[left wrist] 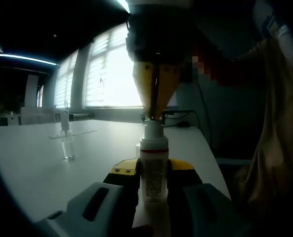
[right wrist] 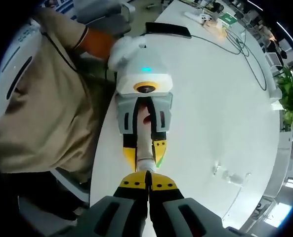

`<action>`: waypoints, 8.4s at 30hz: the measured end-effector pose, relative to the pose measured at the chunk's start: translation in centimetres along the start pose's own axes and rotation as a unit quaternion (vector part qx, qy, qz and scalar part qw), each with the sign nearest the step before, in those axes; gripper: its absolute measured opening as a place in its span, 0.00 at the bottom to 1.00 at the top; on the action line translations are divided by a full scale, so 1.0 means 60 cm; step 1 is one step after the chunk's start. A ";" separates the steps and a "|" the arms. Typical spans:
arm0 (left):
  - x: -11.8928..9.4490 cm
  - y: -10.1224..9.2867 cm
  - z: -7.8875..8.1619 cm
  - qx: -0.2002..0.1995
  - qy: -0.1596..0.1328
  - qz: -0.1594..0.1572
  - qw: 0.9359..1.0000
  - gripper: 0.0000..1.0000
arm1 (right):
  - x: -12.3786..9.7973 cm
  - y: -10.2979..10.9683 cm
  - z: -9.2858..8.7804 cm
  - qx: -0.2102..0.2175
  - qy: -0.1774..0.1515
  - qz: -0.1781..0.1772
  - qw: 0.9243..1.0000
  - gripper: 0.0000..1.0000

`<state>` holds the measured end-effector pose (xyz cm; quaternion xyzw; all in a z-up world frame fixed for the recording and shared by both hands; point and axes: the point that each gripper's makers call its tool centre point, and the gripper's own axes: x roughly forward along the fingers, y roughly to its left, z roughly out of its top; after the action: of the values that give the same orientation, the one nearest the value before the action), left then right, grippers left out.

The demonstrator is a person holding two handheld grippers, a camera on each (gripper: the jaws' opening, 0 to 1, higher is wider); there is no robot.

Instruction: Clamp pump bottle remove cover press pump head put on cover

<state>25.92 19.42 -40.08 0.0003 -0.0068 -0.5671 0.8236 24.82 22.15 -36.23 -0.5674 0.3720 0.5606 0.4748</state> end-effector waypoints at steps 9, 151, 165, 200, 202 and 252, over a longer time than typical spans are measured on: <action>0.002 -0.008 0.002 0.001 0.000 0.000 1.000 0.12 | 0.000 0.001 0.000 0.000 0.002 -0.003 1.000 0.00; 0.003 -0.002 0.001 0.001 0.000 0.002 1.000 0.12 | -0.008 0.000 0.002 -0.005 -0.016 -0.027 0.999 0.00; 0.001 0.002 0.000 0.001 0.000 0.001 1.000 0.12 | -0.001 0.002 0.001 -0.005 0.002 -0.019 1.000 0.00; -0.001 0.002 0.000 0.000 0.000 0.002 1.000 0.12 | -0.017 0.000 -0.003 -0.008 -0.043 -0.028 0.999 0.00; -0.001 0.001 0.000 0.000 0.000 0.001 1.000 0.12 | -0.017 0.000 -0.003 -0.008 -0.043 -0.028 0.999 0.00; 0.003 -0.004 0.002 0.000 0.001 0.001 1.000 0.12 | -0.001 0.003 -0.005 0.002 -0.007 -0.005 1.000 0.00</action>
<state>25.76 19.15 -39.96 0.0009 -0.0064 -0.5662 0.8243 24.74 21.81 -36.20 -0.5646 0.3672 0.5615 0.4808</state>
